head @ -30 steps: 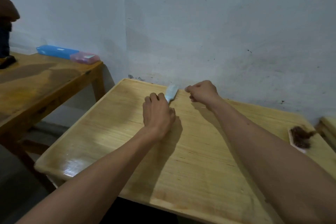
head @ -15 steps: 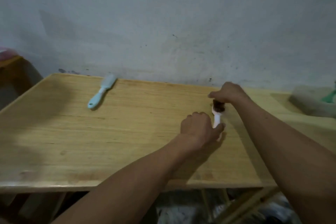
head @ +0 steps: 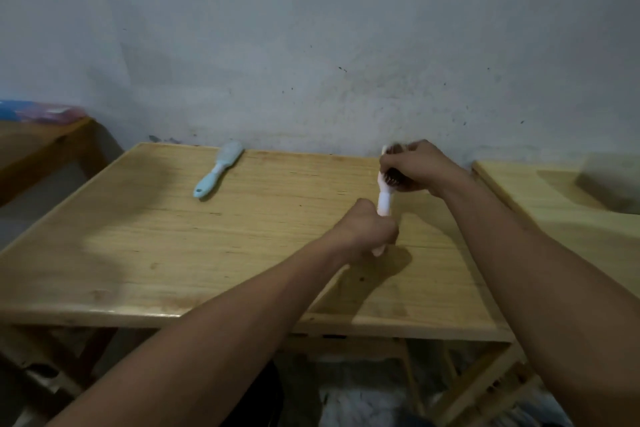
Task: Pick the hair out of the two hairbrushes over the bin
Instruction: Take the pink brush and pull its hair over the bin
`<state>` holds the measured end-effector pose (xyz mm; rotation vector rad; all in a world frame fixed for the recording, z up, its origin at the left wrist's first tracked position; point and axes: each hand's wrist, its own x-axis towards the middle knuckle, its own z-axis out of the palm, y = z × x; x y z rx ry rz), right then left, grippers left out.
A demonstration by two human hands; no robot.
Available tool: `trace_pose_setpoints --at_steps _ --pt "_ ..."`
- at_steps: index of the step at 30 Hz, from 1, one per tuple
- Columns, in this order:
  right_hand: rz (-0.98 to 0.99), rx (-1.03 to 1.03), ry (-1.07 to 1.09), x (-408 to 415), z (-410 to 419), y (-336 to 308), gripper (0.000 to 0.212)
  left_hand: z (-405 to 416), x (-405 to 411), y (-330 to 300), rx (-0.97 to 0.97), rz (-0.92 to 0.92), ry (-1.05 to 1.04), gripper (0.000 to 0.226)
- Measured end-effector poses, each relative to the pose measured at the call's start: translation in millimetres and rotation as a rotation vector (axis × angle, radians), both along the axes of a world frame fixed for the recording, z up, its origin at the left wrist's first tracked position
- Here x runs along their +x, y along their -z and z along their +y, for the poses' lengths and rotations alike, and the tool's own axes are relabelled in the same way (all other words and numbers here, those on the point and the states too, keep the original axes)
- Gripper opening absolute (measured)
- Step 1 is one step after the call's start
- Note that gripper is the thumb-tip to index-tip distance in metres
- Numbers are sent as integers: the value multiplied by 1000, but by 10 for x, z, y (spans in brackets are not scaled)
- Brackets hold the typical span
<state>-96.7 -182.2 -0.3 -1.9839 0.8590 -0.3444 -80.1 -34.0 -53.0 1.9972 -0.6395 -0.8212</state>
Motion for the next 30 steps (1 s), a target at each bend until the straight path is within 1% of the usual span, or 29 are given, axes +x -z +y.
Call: trace_pose_setpoints --at_steps 3,5,7,8,11,13,16,19,21,23,27,30 --pt "19 0 -175 118 421 -197 40 284 118 -12 -208 107 -141 29" --pt "31 -12 -262 190 736 -279 37 519 172 -19 -341 180 -256 15" --pt "41 -26 -337 259 1022 -316 37 784 213 -22 -396 206 -333 3" --pt "45 -33 -370 288 1156 -329 38 925 239 -14 -412 212 -365 4" --pt "55 -30 -445 360 1534 -346 50 1416 284 17 -422 224 -461 7" --pt "30 -28 -458 401 1773 -317 50 1765 278 51 -412 208 -496 7" --pt "-51 -40 -474 445 2086 -242 39 2271 215 118 -400 188 -500 3" --pt "-90 -34 -551 434 2371 -124 27 2726 76 226 -415 218 -477 20" --pt "-83 13 -606 381 2587 0 17 3016 -56 338 -426 236 -470 16" --pt "-52 33 -663 306 2818 158 12 3296 -193 515 -398 244 -477 15" --pt "68 30 -762 110 3199 561 11 3820 -458 991 -342 282 -472 24" --pt "126 -6 -819 -35 3373 935 5 4114 -610 1307 -287 341 -415 38"
